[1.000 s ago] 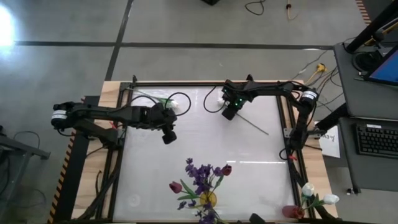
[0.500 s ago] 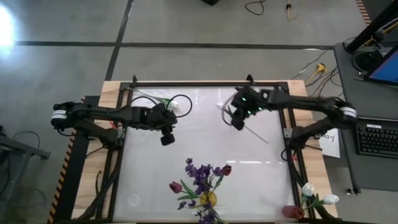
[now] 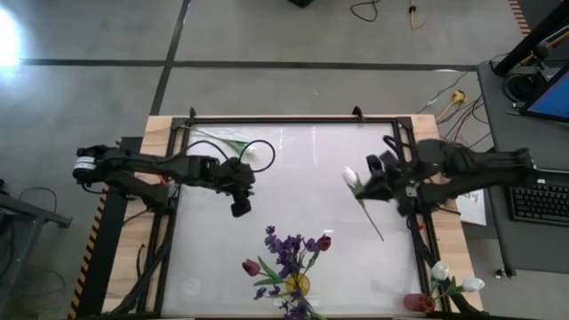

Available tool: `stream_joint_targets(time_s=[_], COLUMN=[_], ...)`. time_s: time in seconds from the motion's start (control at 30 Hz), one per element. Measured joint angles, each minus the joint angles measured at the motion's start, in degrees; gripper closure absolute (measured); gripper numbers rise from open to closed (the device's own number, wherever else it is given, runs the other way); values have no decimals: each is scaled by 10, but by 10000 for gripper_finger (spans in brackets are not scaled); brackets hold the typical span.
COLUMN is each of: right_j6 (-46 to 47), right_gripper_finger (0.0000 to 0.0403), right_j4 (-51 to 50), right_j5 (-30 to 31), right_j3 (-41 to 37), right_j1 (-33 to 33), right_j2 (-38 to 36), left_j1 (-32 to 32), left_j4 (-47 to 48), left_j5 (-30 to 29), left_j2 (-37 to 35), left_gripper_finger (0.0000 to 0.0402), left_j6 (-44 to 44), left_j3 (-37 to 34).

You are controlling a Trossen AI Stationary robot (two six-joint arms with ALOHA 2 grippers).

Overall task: Sort flowers into vase by color
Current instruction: Put the white flower into the red vase

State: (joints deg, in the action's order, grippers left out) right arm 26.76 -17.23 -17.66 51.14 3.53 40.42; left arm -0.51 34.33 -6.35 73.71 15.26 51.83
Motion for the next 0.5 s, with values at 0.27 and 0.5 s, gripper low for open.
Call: stream_joint_targets(time_s=[0.27,0.5], right_j6=[54,38], right_gripper_finger=[390,390], right_j4=[202,347], right_j5=[-78,-95], right_j3=[-116,-182], right_j1=[108,205], right_j2=[-67,-89], left_j1=[17,39], left_j4=[-129,-198], left_j5=[-1,-3], left_j2=[1,1], left_gripper_finger=[325,325], left_j6=[109,186], left_j3=[0,0])
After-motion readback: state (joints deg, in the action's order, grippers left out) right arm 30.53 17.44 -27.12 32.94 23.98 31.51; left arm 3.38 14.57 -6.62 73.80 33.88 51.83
